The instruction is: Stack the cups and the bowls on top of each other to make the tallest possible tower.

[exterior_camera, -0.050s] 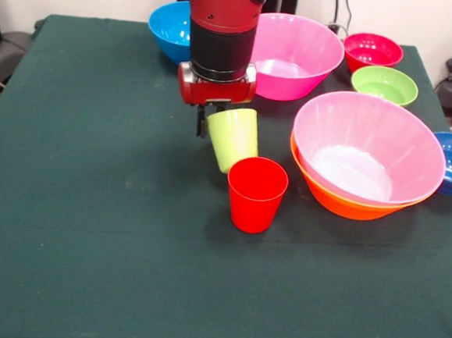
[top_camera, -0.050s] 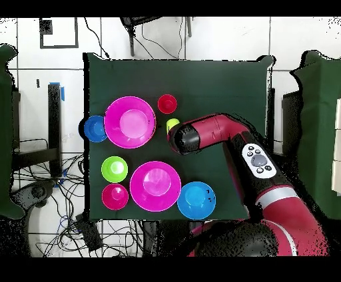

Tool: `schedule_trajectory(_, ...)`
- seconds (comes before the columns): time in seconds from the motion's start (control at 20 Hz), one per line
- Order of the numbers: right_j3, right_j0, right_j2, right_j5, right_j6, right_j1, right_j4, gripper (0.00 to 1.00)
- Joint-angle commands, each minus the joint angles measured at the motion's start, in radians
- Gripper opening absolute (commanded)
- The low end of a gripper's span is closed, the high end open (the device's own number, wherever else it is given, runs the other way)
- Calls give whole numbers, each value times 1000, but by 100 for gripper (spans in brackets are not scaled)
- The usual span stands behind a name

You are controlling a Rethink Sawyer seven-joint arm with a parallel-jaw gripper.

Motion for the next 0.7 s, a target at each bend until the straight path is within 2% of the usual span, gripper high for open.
schedule_trajectory(0.05,-14,1,34,88,-177,-39,15,0)
schedule_trajectory(0.35,13,-32,90,282,-279,-188,144,0)
schedule_trajectory(0.5,-27,-9,83,398,-299,-213,167,0)
schedule_trajectory(0.7,-71,4,91,502,-306,-228,182,0)
